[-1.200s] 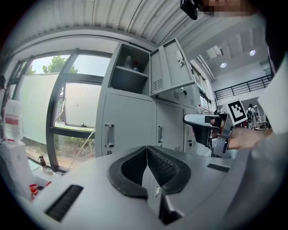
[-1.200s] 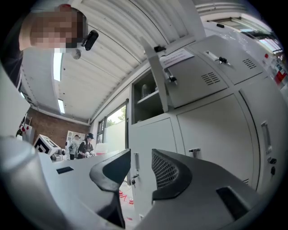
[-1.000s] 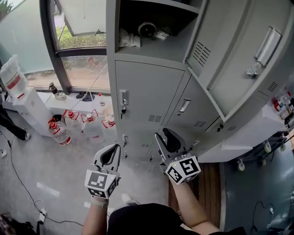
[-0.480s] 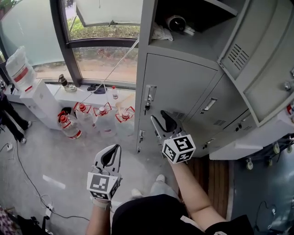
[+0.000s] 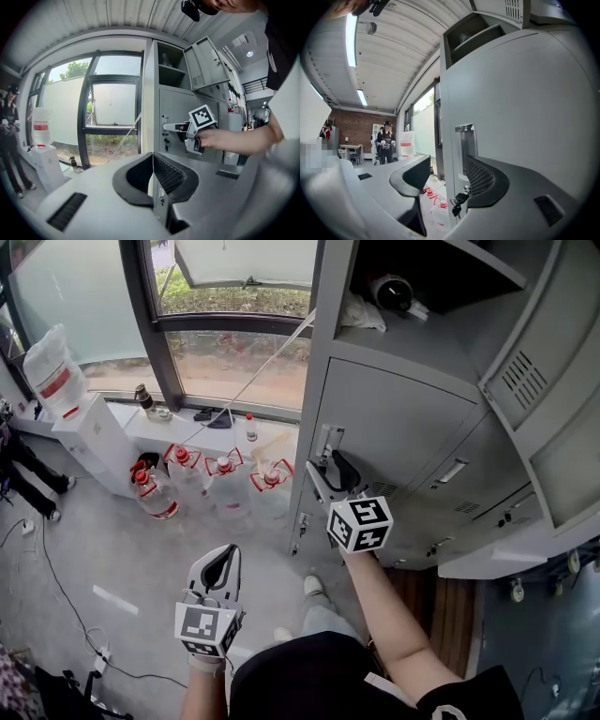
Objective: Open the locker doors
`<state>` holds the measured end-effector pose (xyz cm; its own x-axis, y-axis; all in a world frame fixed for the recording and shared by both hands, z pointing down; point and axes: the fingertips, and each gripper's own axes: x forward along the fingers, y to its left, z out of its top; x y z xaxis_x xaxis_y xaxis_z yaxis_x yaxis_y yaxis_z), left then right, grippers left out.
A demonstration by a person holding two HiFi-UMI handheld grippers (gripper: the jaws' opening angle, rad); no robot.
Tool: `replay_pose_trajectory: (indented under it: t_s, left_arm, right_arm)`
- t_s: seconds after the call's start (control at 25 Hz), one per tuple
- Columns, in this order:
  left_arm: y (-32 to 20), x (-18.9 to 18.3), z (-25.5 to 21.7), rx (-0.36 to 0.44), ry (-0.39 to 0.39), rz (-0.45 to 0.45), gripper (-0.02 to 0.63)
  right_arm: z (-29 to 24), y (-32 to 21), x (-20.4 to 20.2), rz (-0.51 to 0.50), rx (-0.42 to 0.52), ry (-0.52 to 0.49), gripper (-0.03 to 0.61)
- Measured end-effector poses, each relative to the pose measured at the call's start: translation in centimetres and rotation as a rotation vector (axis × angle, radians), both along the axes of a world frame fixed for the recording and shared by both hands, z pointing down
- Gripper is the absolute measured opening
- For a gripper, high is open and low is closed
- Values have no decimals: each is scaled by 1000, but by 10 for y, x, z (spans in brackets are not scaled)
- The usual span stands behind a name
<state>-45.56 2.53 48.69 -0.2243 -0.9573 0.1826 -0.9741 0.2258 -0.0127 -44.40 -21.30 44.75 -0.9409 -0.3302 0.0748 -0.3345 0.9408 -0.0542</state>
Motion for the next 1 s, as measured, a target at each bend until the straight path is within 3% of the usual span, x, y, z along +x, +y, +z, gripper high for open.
replay_pose_trajectory:
  t_s: [0.44,1.0]
  left_arm:
    - [-2,-18,5,-20,2,-48,20]
    - [5,-8,7,-20,6,-52,20]
  right_arm:
    - [1,-8,-35,-6,-12,12,268]
    - [1,8,-21,-14,-10,6,249]
